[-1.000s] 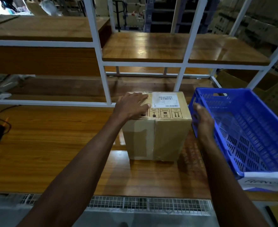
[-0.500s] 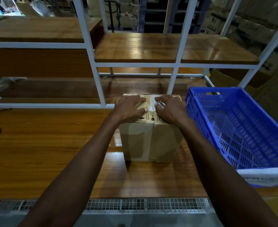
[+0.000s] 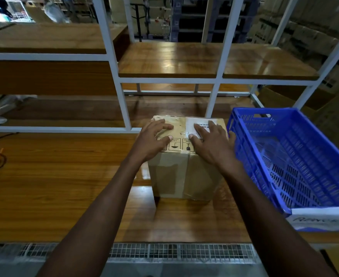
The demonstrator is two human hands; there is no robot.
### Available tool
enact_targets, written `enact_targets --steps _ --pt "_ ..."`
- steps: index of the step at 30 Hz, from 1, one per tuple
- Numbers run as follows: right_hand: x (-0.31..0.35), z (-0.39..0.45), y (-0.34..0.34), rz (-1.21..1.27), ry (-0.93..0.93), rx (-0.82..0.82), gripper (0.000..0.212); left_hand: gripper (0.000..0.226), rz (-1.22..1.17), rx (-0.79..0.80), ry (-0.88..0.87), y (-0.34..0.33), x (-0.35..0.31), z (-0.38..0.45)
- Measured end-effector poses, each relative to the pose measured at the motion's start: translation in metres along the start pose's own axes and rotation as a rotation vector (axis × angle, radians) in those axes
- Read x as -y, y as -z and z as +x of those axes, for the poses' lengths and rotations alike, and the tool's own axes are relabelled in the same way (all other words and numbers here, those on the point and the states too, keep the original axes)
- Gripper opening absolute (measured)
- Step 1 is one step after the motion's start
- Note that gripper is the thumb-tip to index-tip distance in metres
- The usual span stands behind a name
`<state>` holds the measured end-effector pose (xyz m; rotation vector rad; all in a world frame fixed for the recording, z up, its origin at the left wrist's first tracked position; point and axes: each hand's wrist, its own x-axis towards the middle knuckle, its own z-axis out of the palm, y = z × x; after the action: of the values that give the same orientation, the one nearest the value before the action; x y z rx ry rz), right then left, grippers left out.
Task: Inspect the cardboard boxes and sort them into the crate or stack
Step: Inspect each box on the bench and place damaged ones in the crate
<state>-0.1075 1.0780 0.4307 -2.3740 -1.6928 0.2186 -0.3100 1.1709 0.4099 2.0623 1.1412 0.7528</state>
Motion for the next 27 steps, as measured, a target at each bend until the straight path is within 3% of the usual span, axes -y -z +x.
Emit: enact_targets --steps 3,7,12,15,17,19,22,27 --pt "0.004 -0.019 -0.012 0.041 -0.145 -0.209 0.063 0.037 -0.017 -0.012 0.016 -0.002 0.0 0.0" --pt "-0.006 -0.022 -0.014 0.239 -0.124 -0.304 0.054 0.035 -0.008 -0.022 0.002 -0.005 0.001 0.0" --pt "-0.034 -0.024 -0.017 0.967 -0.065 -0.437 0.039 0.034 -0.045 -0.033 -0.012 -0.004 0.004 0.001" --pt "-0.047 -0.028 -0.042 1.277 -0.25 -0.5 0.043 0.034 -0.054 -0.04 -0.024 -0.004 0.005 -0.002" --pt "-0.059 -0.028 -0.075 1.426 -0.47 -0.371 0.059 0.033 -0.063 -0.044 -0.022 -0.003 0.006 -0.003" --pt "-0.076 -0.028 -0.114 1.427 -0.633 -0.121 0.06 0.032 -0.059 -0.05 -0.018 0.0 0.007 -0.004" --pt "-0.091 -0.037 -0.161 1.354 -0.679 0.232 0.058 0.031 -0.052 -0.077 0.005 0.007 0.013 -0.005" --pt "-0.089 -0.047 -0.176 1.413 -0.783 0.358 0.062 0.038 -0.109 -0.104 0.026 0.033 0.045 -0.013"
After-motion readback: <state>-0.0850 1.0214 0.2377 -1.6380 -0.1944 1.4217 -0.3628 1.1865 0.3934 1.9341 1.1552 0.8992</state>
